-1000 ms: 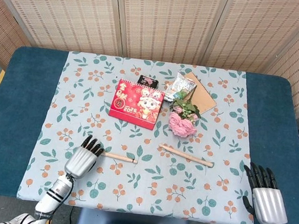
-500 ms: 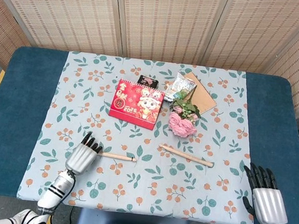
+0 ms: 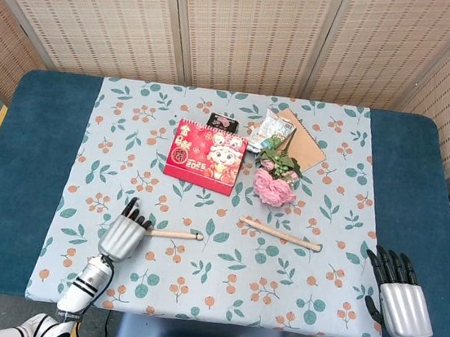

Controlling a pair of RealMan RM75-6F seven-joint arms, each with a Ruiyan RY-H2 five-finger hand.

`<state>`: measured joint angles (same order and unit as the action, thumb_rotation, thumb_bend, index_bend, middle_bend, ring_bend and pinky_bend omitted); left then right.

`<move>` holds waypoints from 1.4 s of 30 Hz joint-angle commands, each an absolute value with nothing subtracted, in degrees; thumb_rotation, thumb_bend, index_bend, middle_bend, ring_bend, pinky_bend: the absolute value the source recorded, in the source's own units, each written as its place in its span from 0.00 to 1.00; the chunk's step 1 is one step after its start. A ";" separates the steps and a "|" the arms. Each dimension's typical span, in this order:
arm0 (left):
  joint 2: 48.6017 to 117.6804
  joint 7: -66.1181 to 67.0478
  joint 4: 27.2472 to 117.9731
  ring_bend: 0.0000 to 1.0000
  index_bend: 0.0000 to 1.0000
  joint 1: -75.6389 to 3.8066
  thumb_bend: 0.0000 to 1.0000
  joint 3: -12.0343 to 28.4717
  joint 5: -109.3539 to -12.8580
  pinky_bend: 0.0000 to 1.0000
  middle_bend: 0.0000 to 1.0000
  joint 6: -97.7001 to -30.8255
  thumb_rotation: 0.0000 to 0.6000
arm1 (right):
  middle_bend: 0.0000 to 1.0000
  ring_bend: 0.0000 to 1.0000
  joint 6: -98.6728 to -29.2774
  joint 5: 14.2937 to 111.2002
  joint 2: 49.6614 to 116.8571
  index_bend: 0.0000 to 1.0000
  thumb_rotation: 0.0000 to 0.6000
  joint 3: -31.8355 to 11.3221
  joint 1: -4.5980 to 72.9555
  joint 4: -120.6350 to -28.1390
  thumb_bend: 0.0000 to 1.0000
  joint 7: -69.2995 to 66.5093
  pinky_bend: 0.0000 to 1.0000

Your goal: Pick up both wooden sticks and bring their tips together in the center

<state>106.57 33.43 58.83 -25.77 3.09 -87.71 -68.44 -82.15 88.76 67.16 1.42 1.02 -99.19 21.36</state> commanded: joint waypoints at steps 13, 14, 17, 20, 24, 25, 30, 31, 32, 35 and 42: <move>103.81 20.90 56.37 0.50 0.86 -26.05 0.54 0.25 -95.86 0.13 0.87 -79.25 1.00 | 0.06 0.00 -79.41 85.02 77.30 0.07 1.00 -1.84 4.53 -101.49 0.26 40.64 0.00; 103.28 20.77 56.67 0.50 0.86 -26.05 0.54 0.14 -96.11 0.13 0.87 -79.57 1.00 | 0.09 0.00 -79.02 84.02 79.22 0.10 1.00 -2.73 5.29 -101.32 0.26 43.57 0.00; 102.11 20.66 57.30 0.50 0.86 -25.99 0.54 0.16 -96.33 0.13 0.87 -80.21 1.00 | 0.16 0.00 -76.93 80.56 84.07 0.18 1.00 -4.93 7.76 -100.04 0.26 49.93 0.00; 101.15 20.44 57.92 0.50 0.86 -25.75 0.54 0.34 -96.14 0.13 0.87 -80.72 1.00 | 0.18 0.00 -74.26 75.95 88.05 0.21 1.00 -6.65 10.44 -98.83 0.26 56.38 0.00; 100.16 20.40 58.45 0.50 0.86 -25.44 0.54 0.32 -96.00 0.13 0.87 -81.06 1.00 | 0.20 0.00 -72.58 71.16 92.85 0.23 1.00 -8.63 13.67 -95.84 0.26 62.74 0.00; 99.98 20.43 58.49 0.50 0.86 -25.37 0.54 0.36 -95.94 0.13 0.87 -81.15 1.00 | 0.21 0.00 -72.36 69.89 94.12 0.24 1.00 -9.27 14.54 -94.84 0.26 63.87 0.00; 99.62 20.25 58.34 0.50 0.86 -25.35 0.54 0.61 -95.38 0.13 0.86 -80.74 1.00 | 0.23 0.00 -70.74 65.23 97.70 0.27 1.00 -11.29 17.65 -91.06 0.26 64.92 0.00; 99.57 20.27 58.27 0.50 0.86 -25.38 0.54 0.58 -95.31 0.13 0.86 -80.54 1.00 | 0.24 0.00 -70.45 64.66 98.22 0.28 1.00 -11.50 18.21 -90.29 0.26 64.91 0.00; 99.54 20.33 58.16 0.50 0.86 -25.42 0.54 0.53 -95.29 0.13 0.86 -80.35 1.00 | 0.25 0.00 -70.16 63.92 98.93 0.29 1.00 -11.73 18.89 -89.18 0.26 64.89 0.00; 99.57 20.44 57.85 0.50 0.86 -25.54 0.54 0.53 -95.14 0.13 0.87 -79.95 1.00 | 0.28 0.02 -69.57 62.13 100.69 0.33 1.00 -11.97 20.41 -86.36 0.26 65.06 0.00; 99.70 20.19 57.64 0.50 0.86 -25.79 0.54 0.74 -94.99 0.13 0.87 -79.80 1.00 | 0.32 0.06 -69.10 59.18 103.21 0.39 1.00 -11.99 23.01 -82.41 0.26 65.14 0.00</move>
